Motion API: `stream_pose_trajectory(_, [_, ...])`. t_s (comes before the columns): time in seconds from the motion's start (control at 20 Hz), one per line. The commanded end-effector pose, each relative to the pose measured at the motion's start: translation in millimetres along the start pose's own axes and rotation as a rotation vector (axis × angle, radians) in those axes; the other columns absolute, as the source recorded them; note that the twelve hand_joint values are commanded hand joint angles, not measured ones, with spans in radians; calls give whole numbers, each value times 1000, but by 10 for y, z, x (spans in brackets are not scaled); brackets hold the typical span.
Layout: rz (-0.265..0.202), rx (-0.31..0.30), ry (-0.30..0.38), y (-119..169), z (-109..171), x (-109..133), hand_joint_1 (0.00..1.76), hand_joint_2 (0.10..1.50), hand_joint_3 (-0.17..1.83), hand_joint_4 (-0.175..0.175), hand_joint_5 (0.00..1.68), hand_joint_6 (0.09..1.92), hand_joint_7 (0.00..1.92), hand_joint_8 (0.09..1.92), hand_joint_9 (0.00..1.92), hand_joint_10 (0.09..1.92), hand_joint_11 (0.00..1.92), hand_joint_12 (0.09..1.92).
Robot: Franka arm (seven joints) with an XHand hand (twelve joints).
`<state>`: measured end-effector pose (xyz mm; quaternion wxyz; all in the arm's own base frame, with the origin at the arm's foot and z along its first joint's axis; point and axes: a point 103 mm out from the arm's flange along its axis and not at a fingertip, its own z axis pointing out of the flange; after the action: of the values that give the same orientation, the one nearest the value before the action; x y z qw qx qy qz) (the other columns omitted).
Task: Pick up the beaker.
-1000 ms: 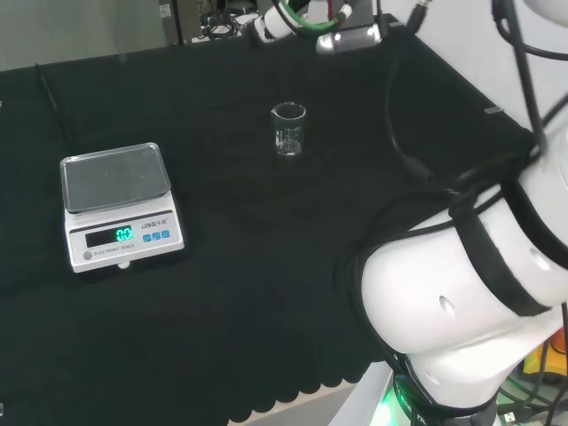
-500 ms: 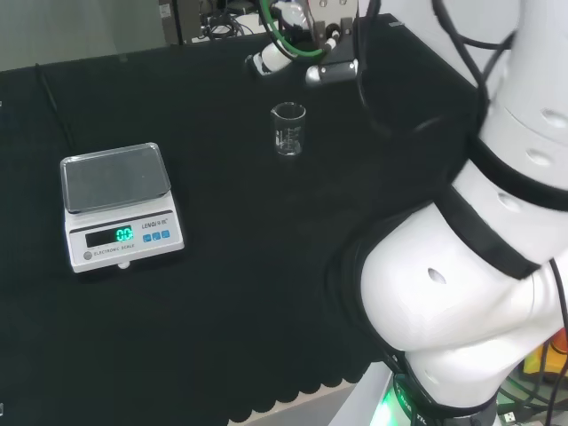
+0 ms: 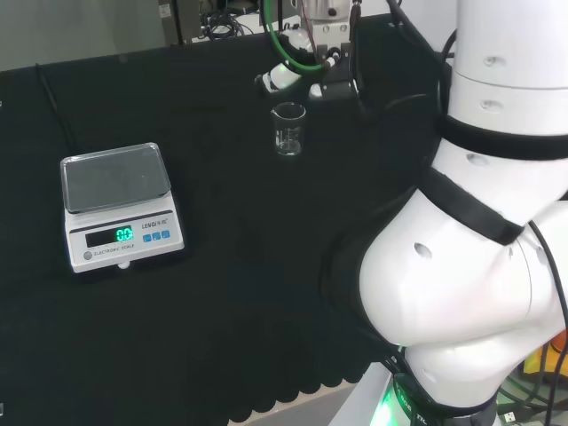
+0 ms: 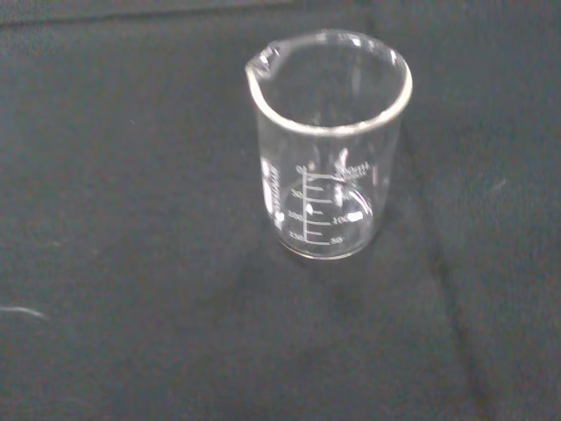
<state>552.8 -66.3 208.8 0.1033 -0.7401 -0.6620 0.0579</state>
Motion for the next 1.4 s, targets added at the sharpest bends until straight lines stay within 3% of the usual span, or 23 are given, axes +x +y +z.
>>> stream_pose_trajectory(0.05, [25,32,35,326,360,-272,428,714,239,12,6,87,0,559,117,836,0,1389])
stream_pose_trajectory(0.6, [19,90,33,368,690,-184,417,713,224,14,0,87,0,534,100,836,0,1375])
stream_pose_trajectory(0.95, [10,91,12,581,732,-112,414,714,220,15,0,87,0,529,99,837,0,1372])
stream_pose_trajectory(1.4, [19,147,-14,740,1011,-111,412,715,216,17,0,87,0,526,98,838,0,1369])
